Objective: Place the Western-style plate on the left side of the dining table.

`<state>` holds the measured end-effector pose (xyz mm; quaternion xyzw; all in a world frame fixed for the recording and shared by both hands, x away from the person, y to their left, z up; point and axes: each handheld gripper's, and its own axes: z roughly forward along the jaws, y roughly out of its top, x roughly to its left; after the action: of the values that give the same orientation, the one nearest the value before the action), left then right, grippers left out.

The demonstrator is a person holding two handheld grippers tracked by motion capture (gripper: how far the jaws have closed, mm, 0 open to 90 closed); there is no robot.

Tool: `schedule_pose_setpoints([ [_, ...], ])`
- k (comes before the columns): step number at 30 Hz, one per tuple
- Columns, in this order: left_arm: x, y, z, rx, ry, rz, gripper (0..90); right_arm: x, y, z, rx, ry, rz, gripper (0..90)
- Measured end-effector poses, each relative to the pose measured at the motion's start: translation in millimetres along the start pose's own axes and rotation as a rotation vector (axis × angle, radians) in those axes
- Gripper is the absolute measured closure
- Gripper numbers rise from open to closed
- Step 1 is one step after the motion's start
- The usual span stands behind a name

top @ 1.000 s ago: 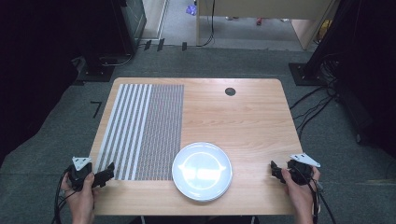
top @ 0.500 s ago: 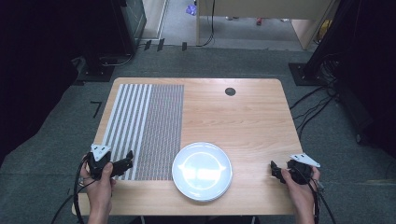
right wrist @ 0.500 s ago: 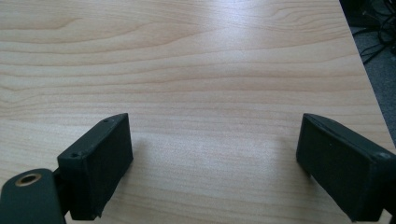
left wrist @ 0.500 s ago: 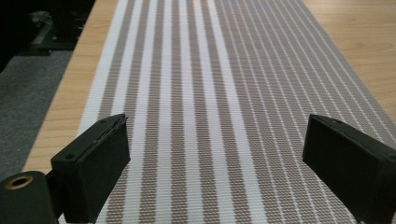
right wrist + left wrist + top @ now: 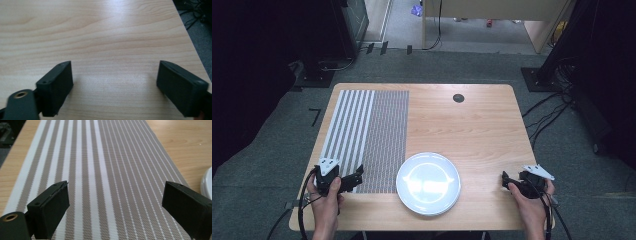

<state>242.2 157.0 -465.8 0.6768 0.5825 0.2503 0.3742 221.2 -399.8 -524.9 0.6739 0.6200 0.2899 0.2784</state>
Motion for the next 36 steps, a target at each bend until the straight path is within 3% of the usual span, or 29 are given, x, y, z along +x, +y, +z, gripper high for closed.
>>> schedule_pose_setpoints([
  [2, -5.9, -0.9, 1.1, 0.008, -0.012, 0.015, 7.5, 1.4, 1.0, -2.1, -0.016, 0.023, 0.042, 14.1],
  [6, -15.4, -2.3, 3.5, 0.02, -0.03, 0.028, 7.5, 9.5, 5.5, -9.0, -0.047, 0.026, 0.03, 14.7],
  [10, -21.8, -4.4, 6.6, 0.034, -0.031, 0.026, 7.5, 24.6, 12.1, -13.7, -0.047, 0.04, 0.058, 14.7],
  [18, -31.9, -5.7, 7.7, 0.04, -0.067, 0.024, 7.5, 47.5, 17.7, -21.3, -0.076, 0.082, 0.03, 19.4],
  [23, -38.0, -7.1, 10.1, 0.056, -0.089, 0.028, 7.5, 56.1, 18.4, -23.6, -0.098, 0.102, 0.041, 26.1],
  [24, -40.0, -7.3, 10.9, 0.058, -0.093, 0.028, 7.5, 59.2, 18.5, -24.5, -0.106, 0.111, 0.038, 32.7],
  [28, -49.9, -8.9, 12.2, 0.063, -0.118, 0.042, 7.6, 65.0, 20.5, -25.5, -0.115, 0.143, 0.021, 40.6],
  [36, -68.9, -13.1, 14.1, 0.079, -0.172, 0.079, 7.7, 86.7, 24.5, -27.4, -0.124, 0.214, -0.012, 48.1],
])
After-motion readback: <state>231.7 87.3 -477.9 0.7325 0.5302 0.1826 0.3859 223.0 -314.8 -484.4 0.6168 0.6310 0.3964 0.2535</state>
